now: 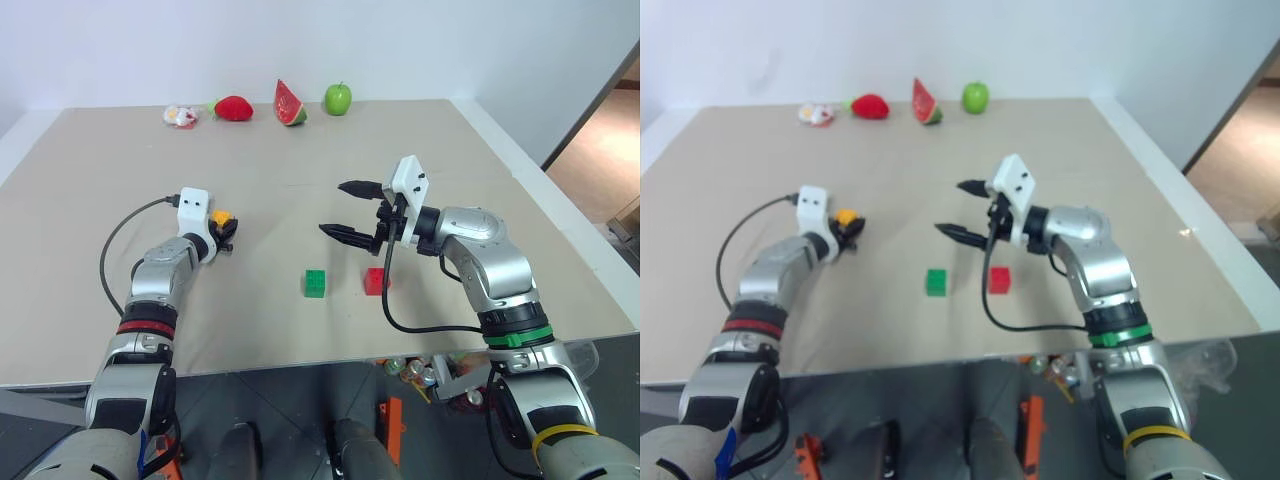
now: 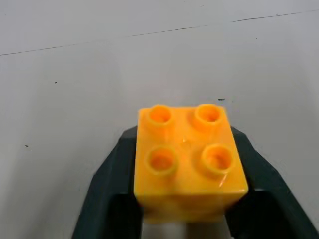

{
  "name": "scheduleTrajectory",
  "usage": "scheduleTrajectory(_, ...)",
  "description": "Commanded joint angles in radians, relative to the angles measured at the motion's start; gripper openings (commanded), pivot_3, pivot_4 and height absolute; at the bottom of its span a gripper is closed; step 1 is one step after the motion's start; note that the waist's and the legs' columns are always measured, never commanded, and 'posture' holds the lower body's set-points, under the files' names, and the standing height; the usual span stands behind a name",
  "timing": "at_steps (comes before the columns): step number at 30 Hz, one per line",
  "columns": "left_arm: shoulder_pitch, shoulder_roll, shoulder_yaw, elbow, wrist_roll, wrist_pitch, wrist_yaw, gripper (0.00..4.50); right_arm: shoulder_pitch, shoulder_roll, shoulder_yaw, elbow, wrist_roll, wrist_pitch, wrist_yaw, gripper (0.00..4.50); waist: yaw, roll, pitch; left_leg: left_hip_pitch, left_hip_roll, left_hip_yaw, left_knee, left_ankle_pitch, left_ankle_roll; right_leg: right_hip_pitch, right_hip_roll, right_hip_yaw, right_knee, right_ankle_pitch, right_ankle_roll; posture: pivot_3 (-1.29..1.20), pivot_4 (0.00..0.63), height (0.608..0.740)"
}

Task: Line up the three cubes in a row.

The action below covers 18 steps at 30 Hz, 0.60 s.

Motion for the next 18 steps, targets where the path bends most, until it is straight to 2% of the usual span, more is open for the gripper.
scheduleTrajectory(1,-0.023,0.013,0.003,-0.006,0.015,-0.026,0.013,1.39,-0.012,-0.018,-0.031,-0.018,0.002,-0.006,-0.001,4.37,0.000,0.000,0.000,0.000,0.000,0.000,0.000,0.000,0.000,0.000,0.000,0.000,0.000,0.000,0.000,0.00,0.150,0.740)
scheduleTrajectory(4,-0.012,0.027,-0.017,-0.014,0.025,-0.067,-0.044,1.39,0.003,-0.035,-0.029,-0.034,0.007,0.003,0.014,4.37,0.000,0.000,0.000,0.000,0.000,0.000,0.000,0.000,0.000,0.000,0.000,0.000,0.000,0.000,0.000,0.00,0.150,0.740)
scheduleTrajectory(8,0.064,0.099,-0.071,-0.120,-0.017,-0.171,-0.344,1.39,0.055,-0.105,-0.031,-0.096,0.033,0.032,0.084,4.37,0.000,0.000,0.000,0.000,0.000,0.000,-0.001,0.000,0.000,0.000,0.000,0.000,-0.001,0.000,0.000,0.00,0.150,0.740)
scheduleTrajectory(11,0.143,0.192,-0.103,-0.177,-0.044,-0.234,-0.575,1.39,0.081,-0.145,-0.053,-0.118,0.044,0.047,0.102,4.37,-0.003,0.000,0.000,0.000,0.000,0.001,-0.003,0.000,-0.001,-0.002,0.000,0.000,-0.001,-0.001,-0.002,0.00,0.150,0.740)
scheduleTrajectory(14,0.190,0.256,-0.120,-0.162,-0.055,-0.300,-0.737,1.39,0.103,-0.170,-0.078,-0.137,0.061,0.068,0.097,4.37,-0.003,0.000,0.000,0.001,0.000,0.000,-0.004,0.000,-0.001,-0.002,0.000,0.000,0.000,-0.005,-0.008,0.00,0.150,0.740)
scheduleTrajectory(18,0.210,0.277,-0.123,-0.167,-0.087,-0.295,-0.862,1.39,0.131,-0.193,-0.098,-0.172,0.082,0.093,0.105,4.37,0.001,0.000,0.000,0.000,0.000,0.000,-0.003,0.000,0.000,-0.001,0.000,0.000,0.000,-0.005,-0.008,0.00,0.150,0.740)
